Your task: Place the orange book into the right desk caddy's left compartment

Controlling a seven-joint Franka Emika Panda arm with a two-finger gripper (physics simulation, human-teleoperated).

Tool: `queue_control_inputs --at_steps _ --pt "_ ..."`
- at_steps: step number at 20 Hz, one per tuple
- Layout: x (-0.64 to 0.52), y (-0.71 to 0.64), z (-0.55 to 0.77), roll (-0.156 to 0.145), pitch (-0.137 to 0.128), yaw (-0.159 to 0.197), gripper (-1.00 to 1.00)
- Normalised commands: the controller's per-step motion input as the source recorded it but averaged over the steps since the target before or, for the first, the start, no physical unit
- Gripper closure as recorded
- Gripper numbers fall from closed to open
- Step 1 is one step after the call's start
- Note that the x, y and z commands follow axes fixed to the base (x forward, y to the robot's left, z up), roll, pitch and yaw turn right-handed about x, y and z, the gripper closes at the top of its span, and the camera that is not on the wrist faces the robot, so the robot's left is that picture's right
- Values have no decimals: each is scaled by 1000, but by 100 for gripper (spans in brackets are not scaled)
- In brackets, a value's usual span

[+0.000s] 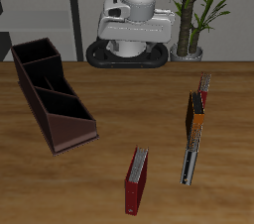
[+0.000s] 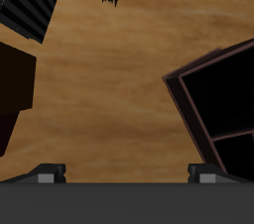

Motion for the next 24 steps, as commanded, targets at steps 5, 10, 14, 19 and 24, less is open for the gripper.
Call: queue_control_inputs --at_steps 5,10,14,19,24 --pt "36 271 26 14 -27 -6 -100" --pt "105 334 83 34 -19 -1 -100" --pt "146 363 61 19 -14 6 -100" --pt "130 217 23 6 -4 -3 -100" --pt "151 227 -73 18 17 9 -100"
